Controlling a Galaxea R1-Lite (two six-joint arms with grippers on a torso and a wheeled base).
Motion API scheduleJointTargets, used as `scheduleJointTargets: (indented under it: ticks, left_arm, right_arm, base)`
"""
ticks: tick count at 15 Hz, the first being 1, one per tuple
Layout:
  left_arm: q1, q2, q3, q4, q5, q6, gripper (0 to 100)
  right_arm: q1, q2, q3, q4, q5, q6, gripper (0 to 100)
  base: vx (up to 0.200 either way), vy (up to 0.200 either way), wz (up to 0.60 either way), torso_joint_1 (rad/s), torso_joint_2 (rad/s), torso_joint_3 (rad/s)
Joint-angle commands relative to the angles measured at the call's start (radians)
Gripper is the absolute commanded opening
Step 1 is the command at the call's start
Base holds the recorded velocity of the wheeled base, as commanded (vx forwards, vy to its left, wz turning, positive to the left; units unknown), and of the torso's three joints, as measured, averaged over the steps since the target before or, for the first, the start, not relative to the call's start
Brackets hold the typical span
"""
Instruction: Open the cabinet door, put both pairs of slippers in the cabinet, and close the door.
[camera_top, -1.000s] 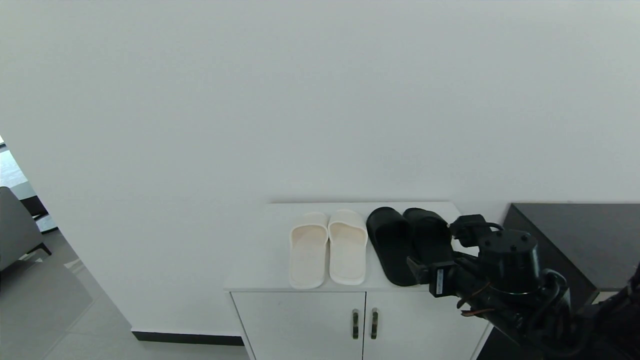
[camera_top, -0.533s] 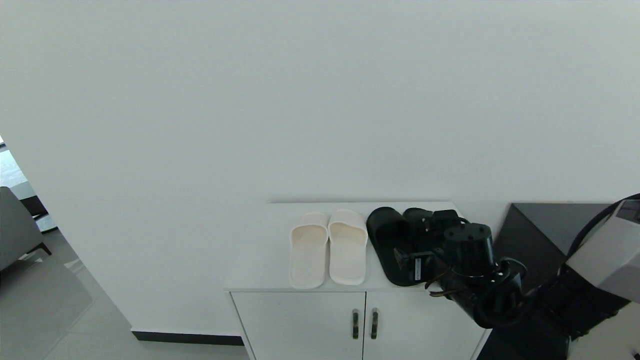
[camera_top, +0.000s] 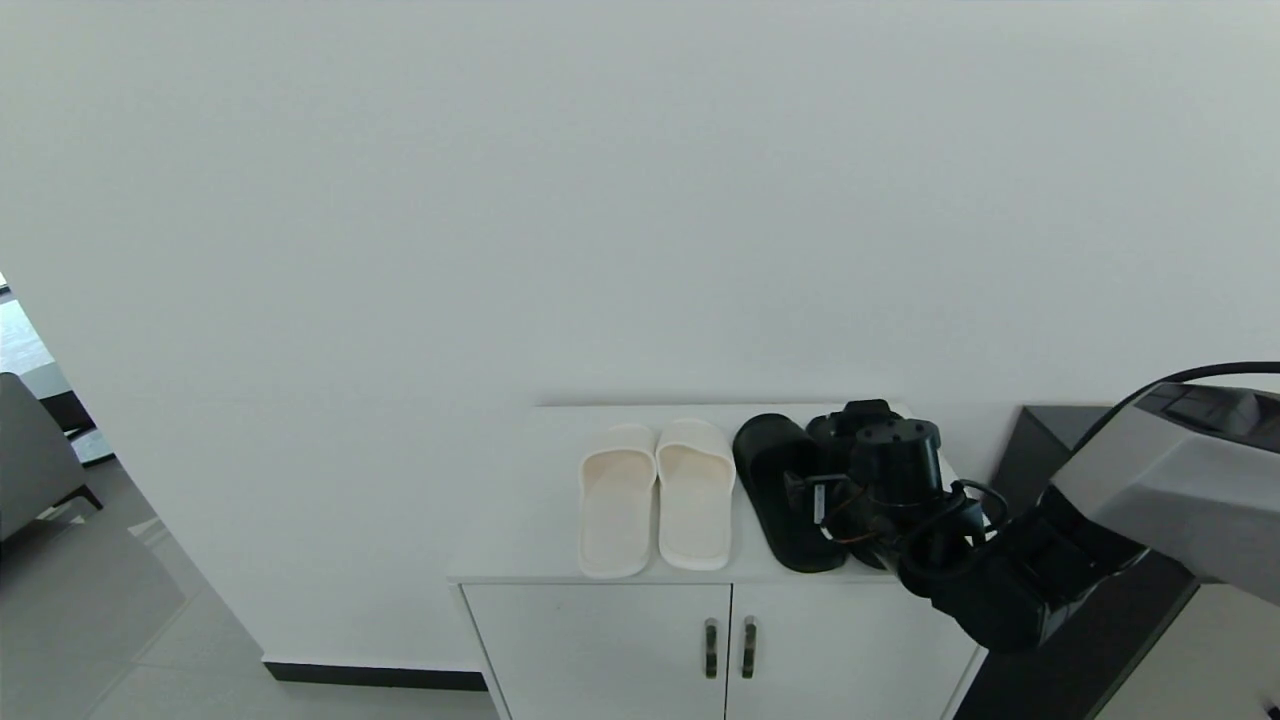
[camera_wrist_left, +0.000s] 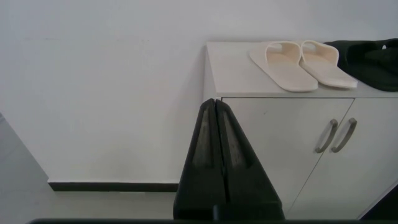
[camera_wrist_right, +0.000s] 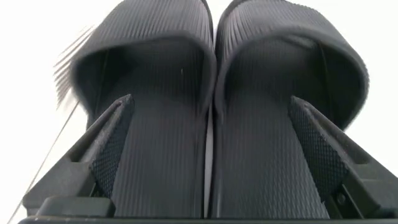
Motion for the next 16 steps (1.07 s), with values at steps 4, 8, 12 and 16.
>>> scheduleJointTargets:
  ticks: [4,8,12,16]
  left_arm:
    - [0.000,0.001,0.000,0.000,0.000,-0.002,0]
    - [0.000,0.001,0.000,0.000,0.002,-0.002,0]
    - [0.000,0.001,0.000,0.000,0.002,-0.002,0]
    - [0.000,0.001,0.000,0.000,0.002,-0.002,0]
  right_arm:
    - [-0.005,0.041,-0.127,0.064,-0.012,0.000,100]
    - [-0.023,0.092,-0.193,0.083,-0.021,0.000,100]
    - [-0.035,0.123,-0.221,0.090,-0.021,0.000,100]
    - [-0.048,0.156,-0.267,0.090,-0.021,0.000,100]
  base:
    - [0.000,0.000,0.00,0.000,0.00,0.000]
    - [0.000,0.000,0.00,0.000,0.00,0.000]
    - [0.000,0.000,0.00,0.000,0.00,0.000]
    - [0.000,0.000,0.00,0.000,0.00,0.000]
